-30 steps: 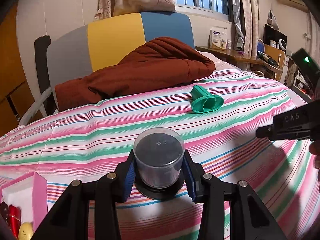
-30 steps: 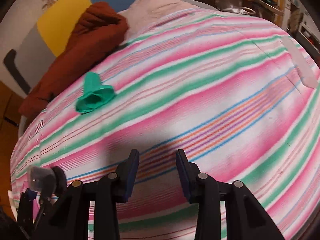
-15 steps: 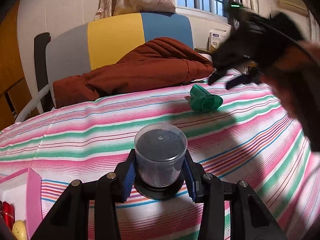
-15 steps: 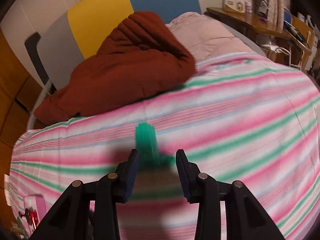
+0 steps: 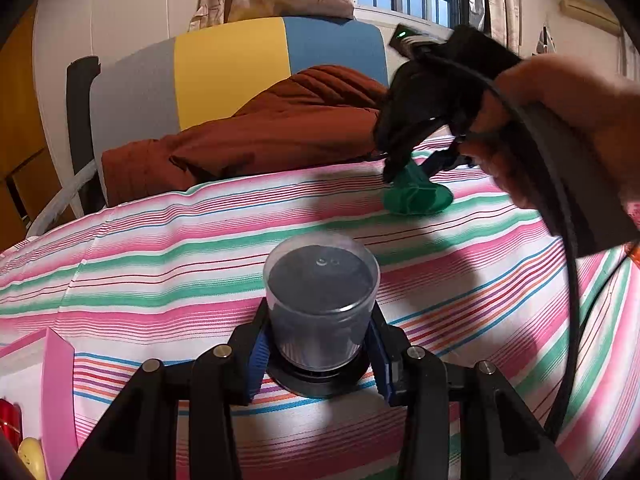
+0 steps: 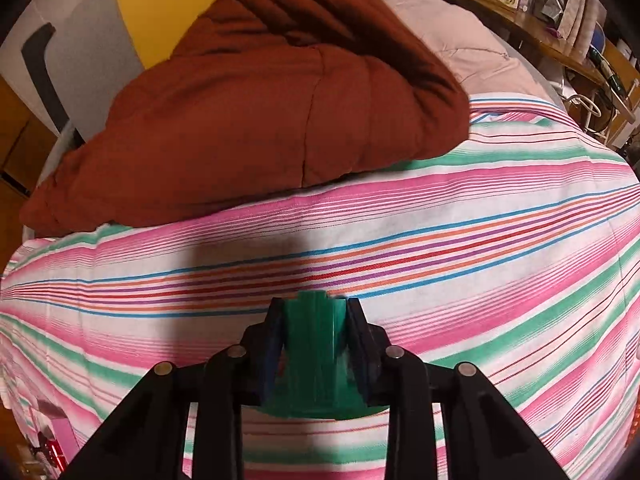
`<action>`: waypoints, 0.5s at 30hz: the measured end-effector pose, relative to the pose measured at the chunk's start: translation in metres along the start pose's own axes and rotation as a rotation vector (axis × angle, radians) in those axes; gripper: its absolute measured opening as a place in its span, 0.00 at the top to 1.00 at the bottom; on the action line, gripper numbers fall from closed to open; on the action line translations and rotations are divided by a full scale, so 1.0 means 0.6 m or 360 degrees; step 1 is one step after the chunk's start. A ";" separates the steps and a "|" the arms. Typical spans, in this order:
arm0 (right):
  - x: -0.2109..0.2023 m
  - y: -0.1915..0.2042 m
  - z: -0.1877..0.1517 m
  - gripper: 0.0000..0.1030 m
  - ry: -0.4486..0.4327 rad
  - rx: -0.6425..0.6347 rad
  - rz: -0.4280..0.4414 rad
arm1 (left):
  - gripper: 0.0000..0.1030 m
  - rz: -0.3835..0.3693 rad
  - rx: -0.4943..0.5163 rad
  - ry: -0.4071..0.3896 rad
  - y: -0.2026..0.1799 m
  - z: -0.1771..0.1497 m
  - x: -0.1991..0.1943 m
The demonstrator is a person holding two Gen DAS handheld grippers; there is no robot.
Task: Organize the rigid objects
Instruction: 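Grasp the green piece with the right tool while the left tool holds the black cup, then carry the black cup into the tray and open the left tool while the right tool holds the green piece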
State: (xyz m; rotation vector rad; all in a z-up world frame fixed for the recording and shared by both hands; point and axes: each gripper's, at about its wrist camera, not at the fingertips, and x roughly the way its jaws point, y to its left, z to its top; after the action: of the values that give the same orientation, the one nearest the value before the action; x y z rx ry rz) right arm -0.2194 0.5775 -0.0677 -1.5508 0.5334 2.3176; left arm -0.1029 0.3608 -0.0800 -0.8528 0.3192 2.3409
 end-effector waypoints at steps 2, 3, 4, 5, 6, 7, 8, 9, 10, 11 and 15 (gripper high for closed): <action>-0.014 -0.008 -0.015 0.72 -0.0032 -0.0019 0.0007 | 0.57 0.0001 0.0000 0.0001 0.001 0.000 0.000; -0.021 -0.012 -0.026 0.72 -0.0050 -0.0039 0.0014 | 0.57 0.0002 0.0001 0.0001 0.001 0.000 0.000; -0.028 -0.015 -0.035 0.72 -0.0068 -0.0054 0.0011 | 0.57 0.0002 0.0001 0.0002 0.001 0.000 -0.001; -0.035 -0.019 -0.047 0.72 -0.0093 -0.0068 0.0001 | 0.57 0.0003 0.0002 0.0002 -0.001 0.000 -0.001; -0.042 -0.025 -0.063 0.72 -0.0126 -0.0084 -0.0002 | 0.57 0.0006 0.0004 0.0003 -0.001 0.000 -0.001; -0.049 -0.029 -0.076 0.72 -0.0156 -0.0095 0.0005 | 0.57 0.0009 0.0007 0.0003 -0.002 0.000 -0.002; -0.054 -0.033 -0.086 0.72 -0.0186 -0.0107 0.0011 | 0.57 0.0011 0.0009 0.0004 -0.002 0.000 -0.002; -0.060 -0.037 -0.099 0.72 -0.0224 -0.0121 0.0015 | 0.57 0.0012 0.0010 0.0005 -0.002 0.000 -0.001; -0.064 -0.040 -0.108 0.72 -0.0247 -0.0127 0.0015 | 0.57 0.0013 0.0011 0.0005 -0.002 0.000 -0.001; -0.068 -0.039 -0.115 0.72 -0.0268 -0.0124 0.0019 | 0.57 0.0013 0.0011 0.0006 -0.001 0.001 0.001; -0.081 -0.056 -0.155 0.72 -0.0301 -0.0071 0.0058 | 0.57 0.0026 0.0021 0.0014 -0.002 0.002 0.004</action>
State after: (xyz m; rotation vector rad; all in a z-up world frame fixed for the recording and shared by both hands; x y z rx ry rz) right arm -0.1107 0.5620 -0.0593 -1.3316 0.4692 2.4862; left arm -0.1041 0.3636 -0.0807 -0.8574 0.3464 2.3480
